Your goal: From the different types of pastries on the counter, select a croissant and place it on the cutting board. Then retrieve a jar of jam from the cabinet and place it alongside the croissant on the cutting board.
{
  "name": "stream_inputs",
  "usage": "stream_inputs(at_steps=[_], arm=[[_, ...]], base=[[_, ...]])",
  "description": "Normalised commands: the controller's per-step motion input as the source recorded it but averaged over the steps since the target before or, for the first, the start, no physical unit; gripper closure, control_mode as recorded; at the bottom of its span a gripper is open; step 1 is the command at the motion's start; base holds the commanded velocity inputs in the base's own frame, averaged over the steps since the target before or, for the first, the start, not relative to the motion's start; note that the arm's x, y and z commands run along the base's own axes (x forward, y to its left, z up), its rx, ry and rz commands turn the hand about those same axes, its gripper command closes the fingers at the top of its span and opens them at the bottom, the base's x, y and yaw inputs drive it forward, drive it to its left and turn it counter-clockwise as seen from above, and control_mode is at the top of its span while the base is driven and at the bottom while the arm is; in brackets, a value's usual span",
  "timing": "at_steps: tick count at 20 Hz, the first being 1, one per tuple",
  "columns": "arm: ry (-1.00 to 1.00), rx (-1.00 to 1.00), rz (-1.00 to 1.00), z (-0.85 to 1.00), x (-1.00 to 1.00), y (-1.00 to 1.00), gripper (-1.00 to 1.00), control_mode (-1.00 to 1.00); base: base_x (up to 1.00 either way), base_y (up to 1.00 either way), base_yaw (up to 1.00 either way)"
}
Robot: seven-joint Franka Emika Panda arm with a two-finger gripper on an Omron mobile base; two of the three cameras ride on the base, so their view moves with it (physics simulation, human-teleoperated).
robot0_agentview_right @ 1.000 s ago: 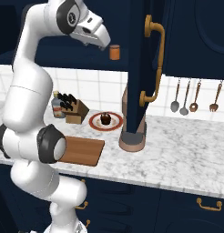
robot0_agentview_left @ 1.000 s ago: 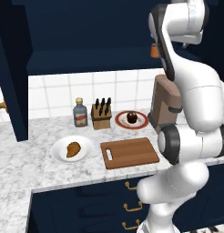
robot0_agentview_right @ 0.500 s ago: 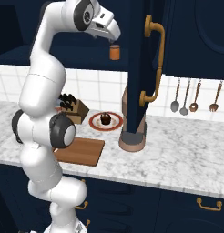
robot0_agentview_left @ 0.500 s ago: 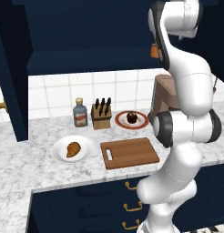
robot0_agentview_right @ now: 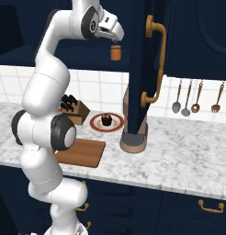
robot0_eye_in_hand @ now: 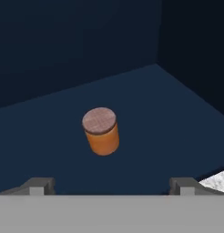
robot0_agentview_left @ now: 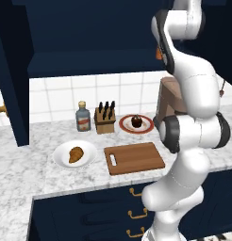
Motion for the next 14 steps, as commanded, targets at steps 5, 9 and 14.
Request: stream_inputs(at_steps=[5,9,14], arm=[[-0.16,-0.05,0.06,-0.4,0.25,0.0,-1.0,-1.0],[-0.19,-0.06,0.04,-0.29,0.3,0.0,-1.0,-1.0],[0.07,0.05,0.02,-0.04,0.4,-0.07,-1.0,-1.0]], base=[[0.0,0.0,0.0],[0.0,0.0,0.0],[0.0,0.0,0.0]])
